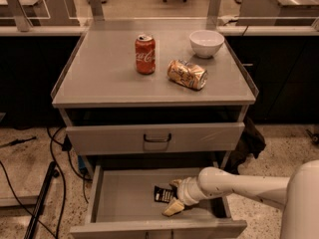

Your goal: Pick rxbar chocolate from middle drawer and place on counter

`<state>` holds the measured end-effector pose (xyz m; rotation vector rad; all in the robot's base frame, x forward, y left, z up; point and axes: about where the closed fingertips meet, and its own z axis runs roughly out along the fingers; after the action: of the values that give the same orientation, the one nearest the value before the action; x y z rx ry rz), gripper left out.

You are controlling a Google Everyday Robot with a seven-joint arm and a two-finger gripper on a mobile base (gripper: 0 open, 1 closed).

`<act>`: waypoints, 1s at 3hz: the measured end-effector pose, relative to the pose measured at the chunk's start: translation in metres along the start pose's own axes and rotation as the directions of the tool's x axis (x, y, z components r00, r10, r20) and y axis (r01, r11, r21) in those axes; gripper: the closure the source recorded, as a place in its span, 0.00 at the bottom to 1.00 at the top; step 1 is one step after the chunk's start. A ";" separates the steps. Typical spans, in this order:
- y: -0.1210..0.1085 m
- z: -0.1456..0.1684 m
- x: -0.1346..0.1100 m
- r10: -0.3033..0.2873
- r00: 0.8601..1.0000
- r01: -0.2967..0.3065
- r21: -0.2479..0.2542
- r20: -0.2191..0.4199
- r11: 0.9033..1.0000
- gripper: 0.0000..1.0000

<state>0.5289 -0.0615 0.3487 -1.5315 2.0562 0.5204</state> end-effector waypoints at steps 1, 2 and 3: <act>0.002 0.007 0.005 0.003 1.000 -0.003 -0.009 -0.001 1.000 0.27; 0.004 0.009 0.007 0.008 1.000 -0.008 -0.013 -0.004 1.000 0.46; 0.004 0.007 0.006 0.012 1.000 -0.012 -0.014 -0.009 1.000 0.69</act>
Offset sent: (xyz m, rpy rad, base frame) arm -0.0043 -0.0015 -0.0243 -0.0035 0.0270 -0.0062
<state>0.5250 -0.0610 0.3395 -1.5328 2.0745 0.5341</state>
